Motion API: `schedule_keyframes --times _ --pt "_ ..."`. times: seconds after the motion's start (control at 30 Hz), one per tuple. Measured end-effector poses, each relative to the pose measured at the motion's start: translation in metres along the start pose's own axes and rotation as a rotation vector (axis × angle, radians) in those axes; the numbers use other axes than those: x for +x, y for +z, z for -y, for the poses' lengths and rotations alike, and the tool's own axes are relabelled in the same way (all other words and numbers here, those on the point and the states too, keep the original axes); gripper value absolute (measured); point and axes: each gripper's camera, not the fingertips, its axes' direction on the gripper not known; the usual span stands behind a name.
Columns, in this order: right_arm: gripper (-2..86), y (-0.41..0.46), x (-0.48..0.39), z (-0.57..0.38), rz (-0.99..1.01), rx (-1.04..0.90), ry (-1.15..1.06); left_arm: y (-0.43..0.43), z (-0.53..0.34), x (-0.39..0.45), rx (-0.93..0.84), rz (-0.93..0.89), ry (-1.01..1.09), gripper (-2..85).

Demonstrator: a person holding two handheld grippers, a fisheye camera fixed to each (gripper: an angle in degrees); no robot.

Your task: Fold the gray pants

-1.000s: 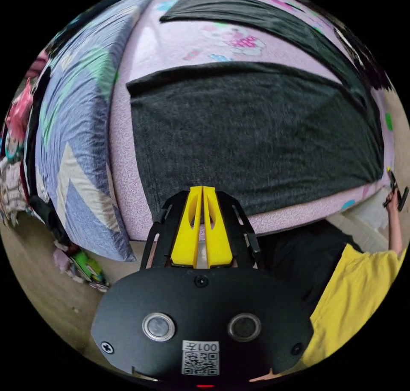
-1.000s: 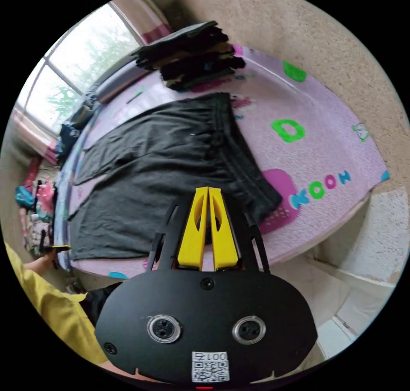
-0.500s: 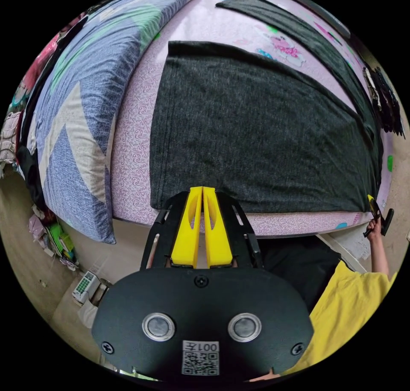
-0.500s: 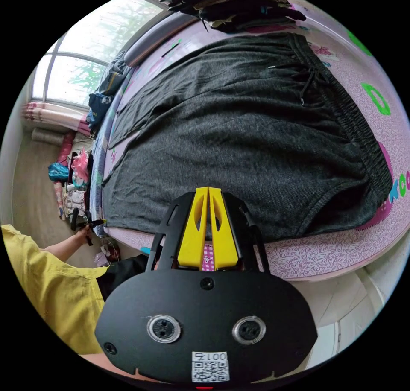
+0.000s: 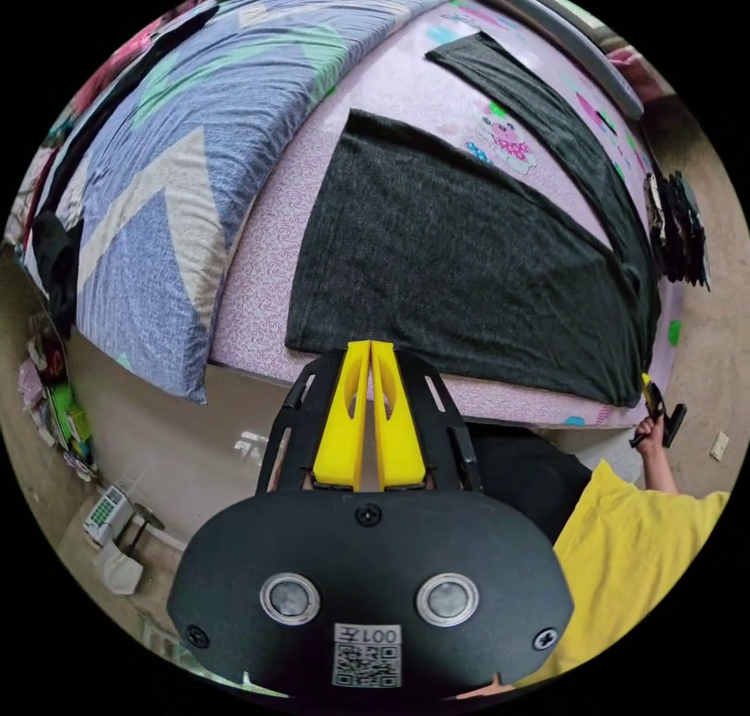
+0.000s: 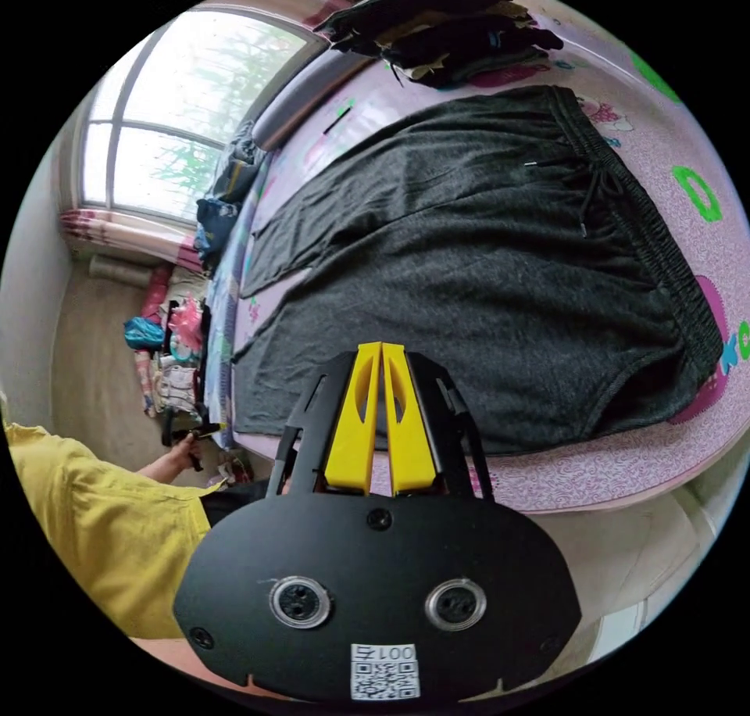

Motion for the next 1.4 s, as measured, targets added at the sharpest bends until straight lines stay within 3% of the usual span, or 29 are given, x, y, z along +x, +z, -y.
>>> schedule_keyframes --times 0.33,1.4 --pt "0.0 -0.017 0.015 -0.008 0.101 0.042 0.032 -0.025 -0.058 -0.017 0.086 -0.197 -0.221 -1.5" --pt "0.2 -0.035 0.061 -0.016 0.175 0.172 0.153 -0.087 -0.100 0.045 0.054 -0.200 -0.102 -1.5"
